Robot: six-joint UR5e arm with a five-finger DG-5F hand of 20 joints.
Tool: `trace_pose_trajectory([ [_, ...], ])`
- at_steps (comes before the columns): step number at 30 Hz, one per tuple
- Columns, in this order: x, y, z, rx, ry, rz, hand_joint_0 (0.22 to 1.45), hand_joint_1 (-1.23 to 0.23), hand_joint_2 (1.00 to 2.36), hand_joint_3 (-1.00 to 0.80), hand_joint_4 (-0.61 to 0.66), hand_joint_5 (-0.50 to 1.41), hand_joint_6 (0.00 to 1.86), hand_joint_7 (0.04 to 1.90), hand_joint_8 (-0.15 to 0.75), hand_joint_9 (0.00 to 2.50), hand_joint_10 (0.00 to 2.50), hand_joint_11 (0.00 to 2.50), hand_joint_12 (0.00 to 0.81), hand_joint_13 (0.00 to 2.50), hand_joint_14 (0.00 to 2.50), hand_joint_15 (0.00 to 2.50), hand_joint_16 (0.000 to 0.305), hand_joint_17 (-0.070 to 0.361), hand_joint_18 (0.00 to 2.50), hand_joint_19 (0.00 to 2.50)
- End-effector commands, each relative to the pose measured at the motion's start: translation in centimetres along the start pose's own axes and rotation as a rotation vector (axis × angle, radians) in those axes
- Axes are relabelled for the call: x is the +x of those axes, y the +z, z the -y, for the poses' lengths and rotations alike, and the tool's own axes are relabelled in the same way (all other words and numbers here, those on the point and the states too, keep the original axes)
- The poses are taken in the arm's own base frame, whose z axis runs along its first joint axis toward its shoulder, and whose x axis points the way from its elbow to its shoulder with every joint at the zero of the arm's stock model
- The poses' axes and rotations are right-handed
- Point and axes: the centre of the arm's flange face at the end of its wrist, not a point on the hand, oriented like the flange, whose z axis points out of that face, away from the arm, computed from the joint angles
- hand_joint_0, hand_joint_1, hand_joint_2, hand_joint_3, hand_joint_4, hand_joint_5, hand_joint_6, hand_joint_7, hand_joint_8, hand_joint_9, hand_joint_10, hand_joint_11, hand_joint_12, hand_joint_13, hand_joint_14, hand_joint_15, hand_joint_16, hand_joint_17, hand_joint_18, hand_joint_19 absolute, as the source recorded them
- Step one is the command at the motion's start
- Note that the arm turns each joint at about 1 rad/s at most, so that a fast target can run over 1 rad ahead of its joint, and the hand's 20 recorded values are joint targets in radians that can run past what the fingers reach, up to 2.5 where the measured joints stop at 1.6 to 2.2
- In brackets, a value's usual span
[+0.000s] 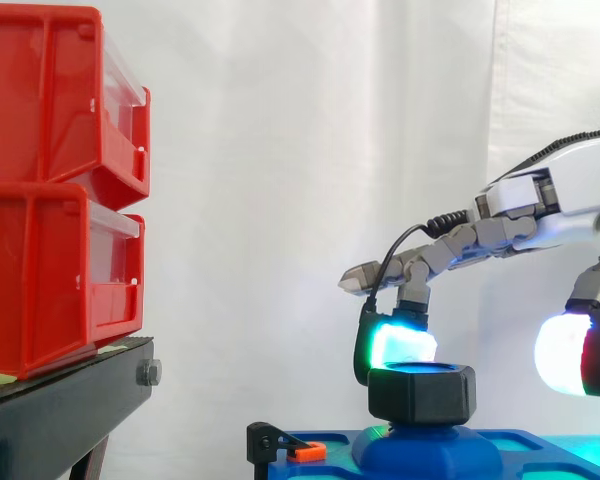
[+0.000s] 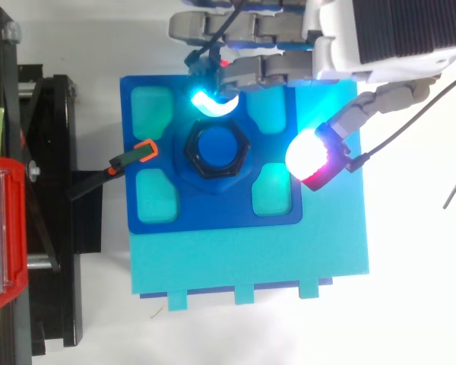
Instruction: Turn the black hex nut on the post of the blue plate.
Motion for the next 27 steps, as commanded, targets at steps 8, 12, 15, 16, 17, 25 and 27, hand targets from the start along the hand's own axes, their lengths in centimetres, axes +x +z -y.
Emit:
trace_pose_trajectory([
  [8, -0.5, -0.9, -0.2, 0.003, -0.004, -0.034, 0.41, -0.56, 1.0, -0.5, 0.18, -0.26, 0.5, 0.8, 0.178, 0.0, 0.0, 0.0, 0.355, 0.0, 0.0, 0.0, 0.054, 0.122, 0.0, 0.03],
  [12, -1.0, -1.3, -0.7, -0.001, -0.017, -0.043, 0.41, -0.56, 1.0, -0.5, 0.18, -0.26, 0.5, 0.8, 0.178, 0.0, 0.0, 0.0, 0.354, 0.0, 0.0, 0.0, 0.054, 0.121, 0.0, 0.03],
  [15, -1.0, -1.3, -0.8, -0.001, -0.018, -0.044, 0.41, -0.56, 1.0, -0.5, 0.18, -0.26, 0.5, 0.8, 0.179, 0.0, 0.0, 0.0, 0.354, 0.0, 0.0, 0.0, 0.054, 0.122, 0.0, 0.03],
  [16, -1.0, -1.3, -0.9, -0.001, -0.018, -0.046, 0.41, -0.56, 1.0, -0.5, 0.18, -0.26, 0.5, 0.8, 0.181, 0.0, 0.0, 0.0, 0.354, 0.0, 0.0, 0.0, 0.054, 0.122, 0.0, 0.03],
  [17, -1.0, -1.3, -0.9, -0.001, -0.018, -0.046, 0.41, -0.56, 1.0, -0.5, 0.18, -0.26, 0.5, 0.8, 0.178, 0.0, 0.0, 0.0, 0.354, 0.0, 0.0, 0.0, 0.054, 0.122, 0.0, 0.03],
  [25, -0.9, -1.3, -1.3, -0.006, -0.02, -0.061, 0.41, -0.57, 1.0, -0.5, 0.17, -0.26, 0.5, 0.8, 0.177, 0.0, 0.0, 0.0, 0.352, 0.0, 0.0, 0.0, 0.054, 0.121, 0.0, 0.03],
  [27, -0.9, -1.4, -1.3, -0.005, -0.019, -0.066, 0.41, -0.57, 1.0, -0.5, 0.17, -0.26, 0.5, 0.8, 0.177, 0.0, 0.0, 0.0, 0.351, 0.0, 0.0, 0.0, 0.054, 0.121, 0.0, 0.02],
])
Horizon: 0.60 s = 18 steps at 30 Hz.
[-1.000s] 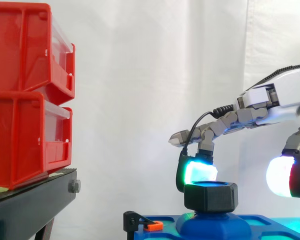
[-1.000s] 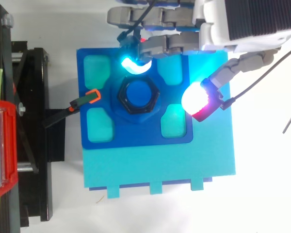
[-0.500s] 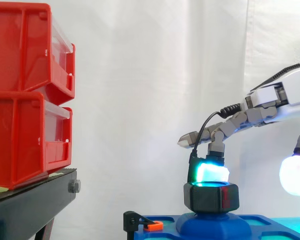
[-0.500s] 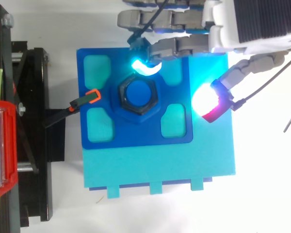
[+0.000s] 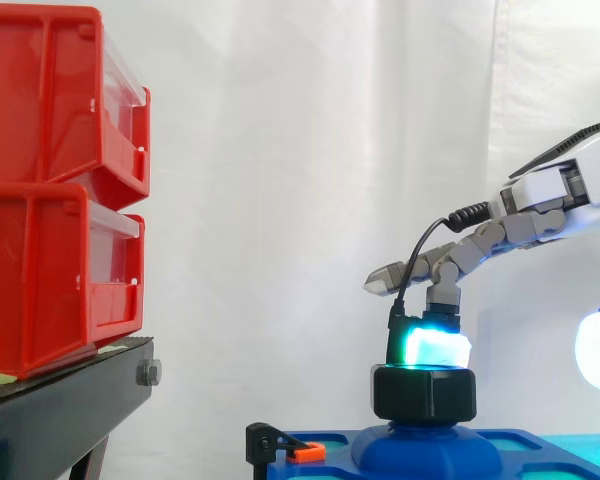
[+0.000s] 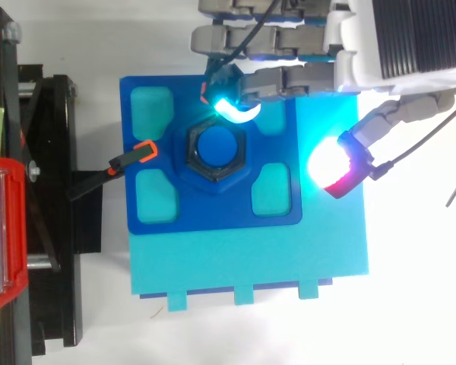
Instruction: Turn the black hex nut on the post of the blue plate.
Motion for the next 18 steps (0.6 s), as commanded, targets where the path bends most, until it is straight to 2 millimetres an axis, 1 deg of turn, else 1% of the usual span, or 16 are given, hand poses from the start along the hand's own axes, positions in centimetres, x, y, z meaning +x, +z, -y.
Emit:
trace_pose_trajectory([
  [1, -0.1, -0.1, -0.2, -0.003, -0.001, -0.005, 0.41, -0.57, 1.0, -0.5, 0.17, -0.26, 0.5, 0.8, 0.177, 0.0, 0.0, 0.0, 0.351, 0.0, 0.0, 0.0, 0.054, 0.121, 0.0, 0.02],
  [9, -0.9, -0.7, -0.9, 0.016, 0.0, -0.023, 0.42, -0.57, 1.0, -0.5, 0.17, -0.26, 0.5, 0.8, 0.177, 0.0, 0.0, 0.0, 0.349, 0.0, 0.0, 0.0, 0.054, 0.121, 0.0, 0.03],
  [18, -1.2, -0.7, -1.8, 0.011, -0.003, -0.028, 0.42, -0.57, 1.0, -0.5, 0.17, -0.26, 0.5, 0.8, 0.175, 0.0, 0.0, 0.0, 0.348, 0.0, 0.0, 0.0, 0.053, 0.12, 0.0, 0.02],
])
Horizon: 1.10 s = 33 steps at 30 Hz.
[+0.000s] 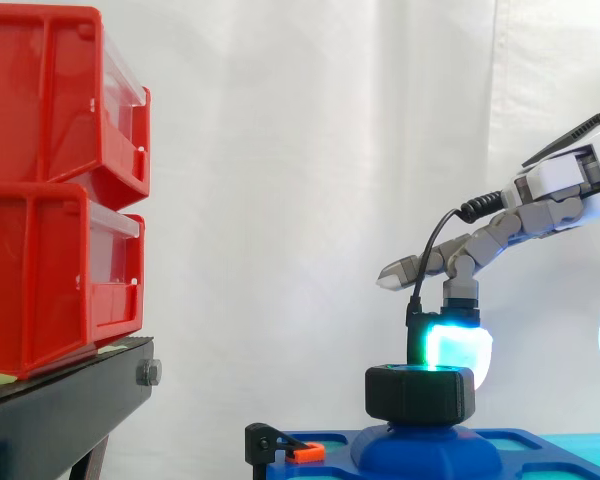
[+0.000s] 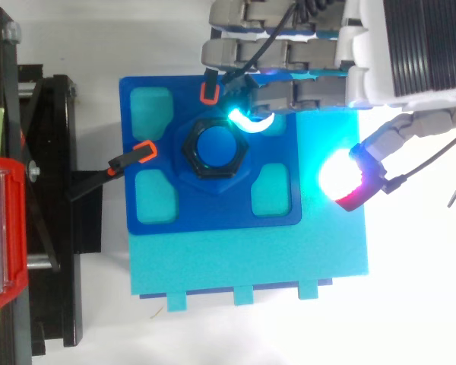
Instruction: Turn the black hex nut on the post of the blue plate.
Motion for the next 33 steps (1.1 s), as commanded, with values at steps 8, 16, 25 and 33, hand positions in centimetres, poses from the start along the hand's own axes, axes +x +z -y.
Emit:
trace_pose_trajectory([
  [8, -1.2, -1.4, -1.5, 0.012, -0.004, -0.014, 0.42, -0.58, 1.0, -0.5, 0.17, -0.26, 0.5, 0.8, 0.175, 0.0, 0.0, 0.0, 0.346, 0.0, 0.0, 0.0, 0.053, 0.119, 0.0, 0.03],
  [16, -0.8, -3.4, -2.8, 0.07, 0.021, 0.021, 0.42, -0.58, 1.0, -0.5, 0.17, -0.26, 0.5, 0.8, 0.173, 0.0, 0.0, 0.0, 0.345, 0.0, 0.0, 0.0, 0.053, 0.12, 0.0, 0.03],
  [25, -3.3, -3.2, -2.6, 0.07, 0.1, 0.074, 0.42, -0.58, 1.0, -0.5, 0.17, -0.26, 0.5, 0.8, 0.176, 0.0, 0.0, 0.0, 0.35, 0.0, 0.0, 0.0, 0.053, 0.12, 0.0, 0.02],
  [33, -5.0, -2.7, -2.8, 0.052, 0.148, 0.141, 0.4, -0.7, 1.0, -0.5, 0.14, -0.28, 0.5, 0.75, 0.177, 0.0, 0.0, 0.0, 0.355, 0.0, 0.0, 0.0, 0.055, 0.123, 0.0, 0.01],
])
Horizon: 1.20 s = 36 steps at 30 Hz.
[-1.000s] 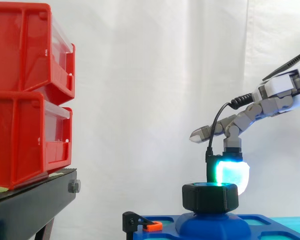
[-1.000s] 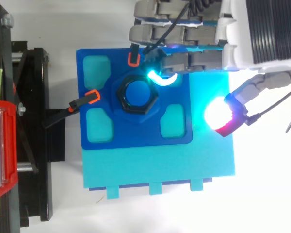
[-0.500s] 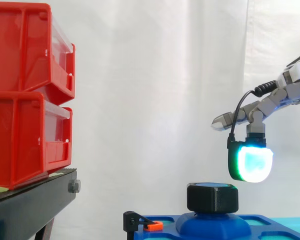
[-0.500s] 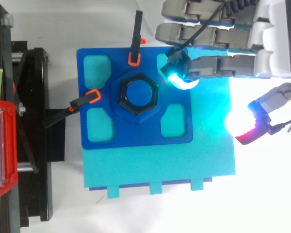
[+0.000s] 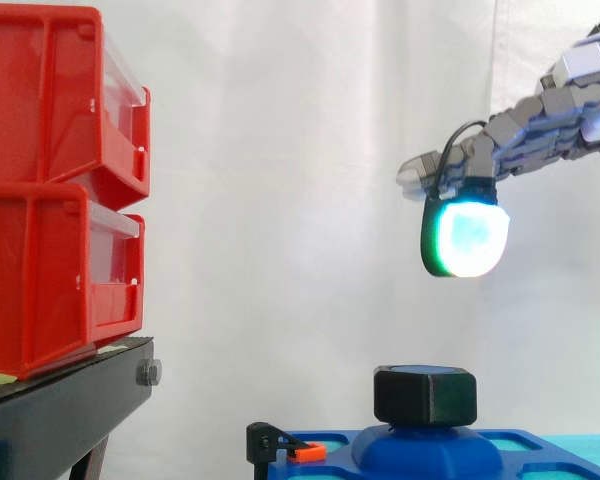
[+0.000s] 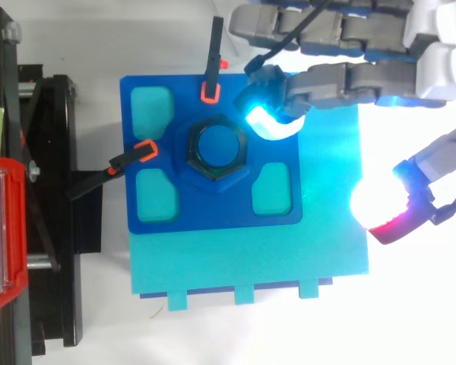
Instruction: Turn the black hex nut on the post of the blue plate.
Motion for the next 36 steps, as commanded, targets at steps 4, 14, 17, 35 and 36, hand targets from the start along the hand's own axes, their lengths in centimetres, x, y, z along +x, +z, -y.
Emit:
trace_pose_trajectory([
  [4, 0.3, 2.1, -0.4, -0.024, 0.022, 0.08, 0.42, -0.77, 1.0, -0.5, 0.08, -0.3, 0.5, 0.72, 0.156, 0.0, 0.0, 0.0, 0.343, 0.0, 0.0, 0.0, 0.052, 0.118, 0.0, 0.02],
  [14, 2.7, 5.3, -0.3, -0.052, 0.039, 0.129, 0.49, -0.85, 1.0, -0.5, -0.11, -0.3, 0.5, 0.61, 0.106, 0.0, 0.0, 0.0, 0.311, 0.0, 0.0, 0.0, 0.047, 0.106, 0.0, 0.0],
  [17, 3.3, 5.9, -0.3, -0.054, 0.043, 0.131, 0.5, -0.85, 1.0, -0.5, -0.13, -0.3, 0.5, 0.6, 0.09, 0.0, 0.0, 0.0, 0.305, 0.0, 0.0, 0.0, 0.046, 0.104, 0.0, 0.0],
  [35, 6.9, 7.9, 1.2, -0.044, 0.053, 0.103, 0.52, -0.83, 1.0, -0.5, -0.18, -0.3, 0.5, 0.58, 0.079, 0.0, 0.0, 0.0, 0.298, 0.0, 0.0, 0.0, 0.046, 0.104, 0.0, 0.0],
  [36, 7.1, 8.0, 1.3, -0.048, 0.051, 0.106, 0.52, -0.82, 1.0, -0.5, -0.17, -0.3, 0.5, 0.58, 0.079, 0.0, 0.0, 0.0, 0.299, 0.0, 0.0, 0.0, 0.046, 0.104, 0.0, 0.0],
])
